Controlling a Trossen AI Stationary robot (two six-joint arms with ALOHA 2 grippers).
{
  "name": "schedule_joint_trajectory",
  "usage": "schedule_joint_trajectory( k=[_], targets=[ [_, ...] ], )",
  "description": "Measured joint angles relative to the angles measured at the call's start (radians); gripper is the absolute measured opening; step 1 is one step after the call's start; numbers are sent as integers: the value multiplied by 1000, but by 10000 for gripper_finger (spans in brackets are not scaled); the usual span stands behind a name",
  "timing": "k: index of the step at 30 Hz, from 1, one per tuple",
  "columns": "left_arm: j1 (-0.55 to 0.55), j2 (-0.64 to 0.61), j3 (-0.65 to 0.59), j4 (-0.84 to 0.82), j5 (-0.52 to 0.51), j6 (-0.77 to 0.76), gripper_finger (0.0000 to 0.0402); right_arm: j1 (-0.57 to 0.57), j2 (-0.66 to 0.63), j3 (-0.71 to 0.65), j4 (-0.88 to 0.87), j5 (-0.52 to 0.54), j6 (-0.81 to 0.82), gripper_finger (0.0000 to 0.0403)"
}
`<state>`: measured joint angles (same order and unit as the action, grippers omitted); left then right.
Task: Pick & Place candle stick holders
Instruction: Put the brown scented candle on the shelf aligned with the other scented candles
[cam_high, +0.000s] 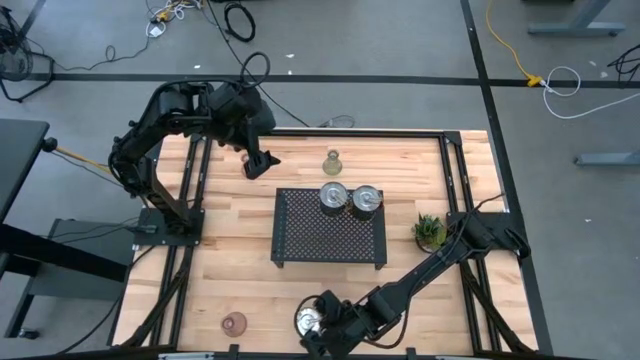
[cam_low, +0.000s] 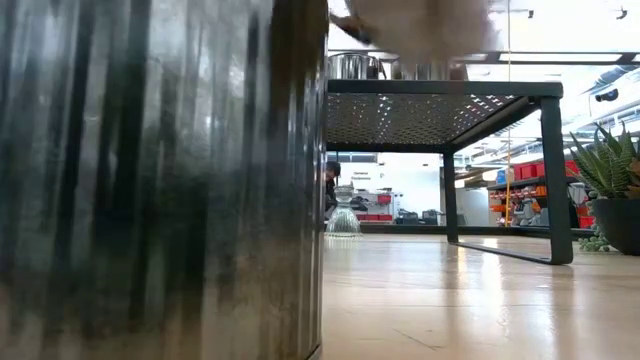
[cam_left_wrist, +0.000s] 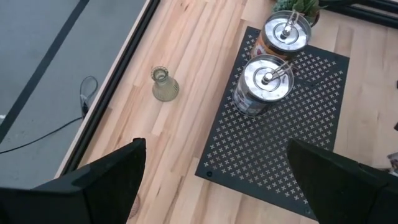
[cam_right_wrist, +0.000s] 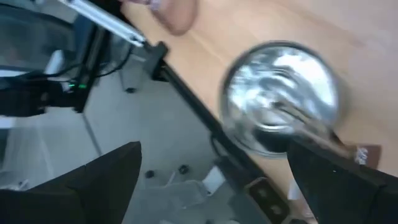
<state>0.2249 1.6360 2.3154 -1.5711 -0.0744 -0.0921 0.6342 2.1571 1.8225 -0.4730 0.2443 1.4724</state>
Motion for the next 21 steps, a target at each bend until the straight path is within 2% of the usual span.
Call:
schedule_joint_trajectory(
  k=[6,14,21],
  targets=[
    [0,0,0,0,-11,2,390,0,0,0,97,6,-75,400],
    [1,0,0,0,-11,2,390,-5,0,0,88,-27,9,400],
    [1,0,0,0,-11,0,390,-5,-1,0,-81,-57,121,400]
  ],
)
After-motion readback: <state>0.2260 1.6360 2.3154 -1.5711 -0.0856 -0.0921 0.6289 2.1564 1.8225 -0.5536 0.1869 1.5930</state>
